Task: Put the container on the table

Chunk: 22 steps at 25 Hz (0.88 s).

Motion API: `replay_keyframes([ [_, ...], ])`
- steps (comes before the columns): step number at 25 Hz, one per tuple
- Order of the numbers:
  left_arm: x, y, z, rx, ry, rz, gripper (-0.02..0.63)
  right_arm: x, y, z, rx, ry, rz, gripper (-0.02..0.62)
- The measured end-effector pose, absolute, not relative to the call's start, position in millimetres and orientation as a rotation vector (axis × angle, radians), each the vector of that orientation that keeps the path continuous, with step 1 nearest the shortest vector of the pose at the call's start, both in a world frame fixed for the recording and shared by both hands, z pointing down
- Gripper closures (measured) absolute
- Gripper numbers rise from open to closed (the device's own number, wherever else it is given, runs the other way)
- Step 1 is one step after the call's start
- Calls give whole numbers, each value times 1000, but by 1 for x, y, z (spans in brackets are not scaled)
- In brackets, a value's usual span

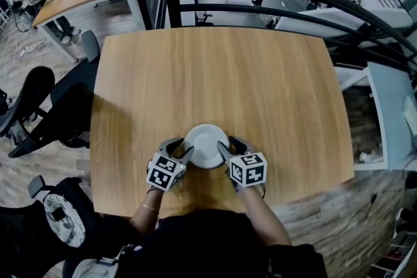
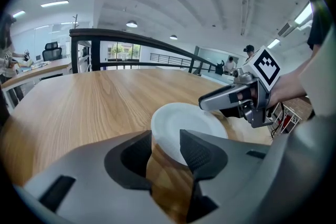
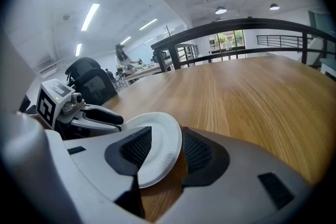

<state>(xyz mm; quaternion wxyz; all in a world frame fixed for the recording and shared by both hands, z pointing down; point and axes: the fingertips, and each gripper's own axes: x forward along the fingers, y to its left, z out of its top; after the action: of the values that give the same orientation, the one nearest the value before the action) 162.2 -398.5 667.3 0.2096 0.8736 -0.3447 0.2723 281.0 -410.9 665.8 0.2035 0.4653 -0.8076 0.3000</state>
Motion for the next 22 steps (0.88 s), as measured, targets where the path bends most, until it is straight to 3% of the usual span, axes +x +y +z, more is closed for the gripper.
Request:
replay_keyframes([
  [10,163,-399,645,2456,-988,677,446,282,-412,643,1371,-2303,838,412],
  [16,171,-397,621,2506,-981,570,451,272,-413,611,1379,-2401,813,496],
  [22,171,-389,594,2567,-992,486,557,257,-409,584,1343,-2480,779,540],
])
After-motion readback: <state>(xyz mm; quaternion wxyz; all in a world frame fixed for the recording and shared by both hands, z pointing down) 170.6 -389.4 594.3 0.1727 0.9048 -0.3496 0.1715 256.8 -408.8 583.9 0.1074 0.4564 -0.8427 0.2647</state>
